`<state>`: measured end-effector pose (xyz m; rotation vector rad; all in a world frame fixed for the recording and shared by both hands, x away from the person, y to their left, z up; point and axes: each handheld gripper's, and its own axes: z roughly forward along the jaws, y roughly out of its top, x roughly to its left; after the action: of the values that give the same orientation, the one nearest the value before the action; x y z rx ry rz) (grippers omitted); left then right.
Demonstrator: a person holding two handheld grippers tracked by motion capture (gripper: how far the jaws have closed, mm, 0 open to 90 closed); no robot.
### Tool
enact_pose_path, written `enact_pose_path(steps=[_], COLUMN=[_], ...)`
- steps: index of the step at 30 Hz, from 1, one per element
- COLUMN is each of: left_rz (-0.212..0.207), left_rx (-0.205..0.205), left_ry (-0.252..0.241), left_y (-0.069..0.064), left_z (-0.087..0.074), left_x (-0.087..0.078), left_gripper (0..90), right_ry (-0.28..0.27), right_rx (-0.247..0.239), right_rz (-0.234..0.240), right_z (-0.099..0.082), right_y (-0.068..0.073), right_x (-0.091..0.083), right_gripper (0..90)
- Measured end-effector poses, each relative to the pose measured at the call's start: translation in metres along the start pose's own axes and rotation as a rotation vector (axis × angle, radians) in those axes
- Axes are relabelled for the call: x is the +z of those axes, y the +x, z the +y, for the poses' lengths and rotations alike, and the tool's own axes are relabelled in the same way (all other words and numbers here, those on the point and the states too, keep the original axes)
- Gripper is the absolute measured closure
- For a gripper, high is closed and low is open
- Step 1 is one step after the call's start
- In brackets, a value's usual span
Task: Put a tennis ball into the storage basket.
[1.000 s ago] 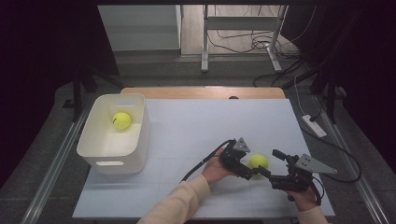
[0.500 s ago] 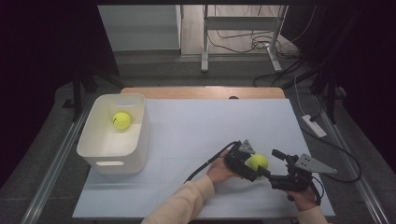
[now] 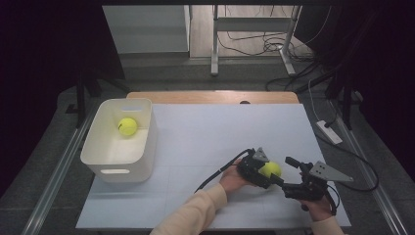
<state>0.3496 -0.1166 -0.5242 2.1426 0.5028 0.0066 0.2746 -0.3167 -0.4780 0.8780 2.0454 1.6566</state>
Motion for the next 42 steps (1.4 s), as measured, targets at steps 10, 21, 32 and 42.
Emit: enact_pose_path(steps=[10, 21, 32, 42], left_rz=[0.005, 0.047, 0.074, 0.091], left_rx=[-0.032, -0.030, -0.044, -0.059], left_ry=[-0.023, -0.070, -0.099, -0.129], left_y=[0.007, 0.011, 0.017, 0.018], left_z=[0.004, 0.006, 0.004, 0.003], left_x=[-0.014, -0.037, -0.057, -0.075], left_gripper=[27.4, 27.3, 27.3, 27.3], right_ry=[0.001, 0.002, 0.010, 0.013], right_rx=[0.002, 0.002, 0.002, -0.001], right_rz=[0.000, 0.000, 0.001, 0.000], right_z=[-0.001, -0.001, -0.001, -0.002], right_y=[-0.001, 0.000, 0.000, 0.002], right_x=[0.000, 0.000, 0.001, 0.002], right_gripper=[11.7, 11.7, 11.7, 11.7])
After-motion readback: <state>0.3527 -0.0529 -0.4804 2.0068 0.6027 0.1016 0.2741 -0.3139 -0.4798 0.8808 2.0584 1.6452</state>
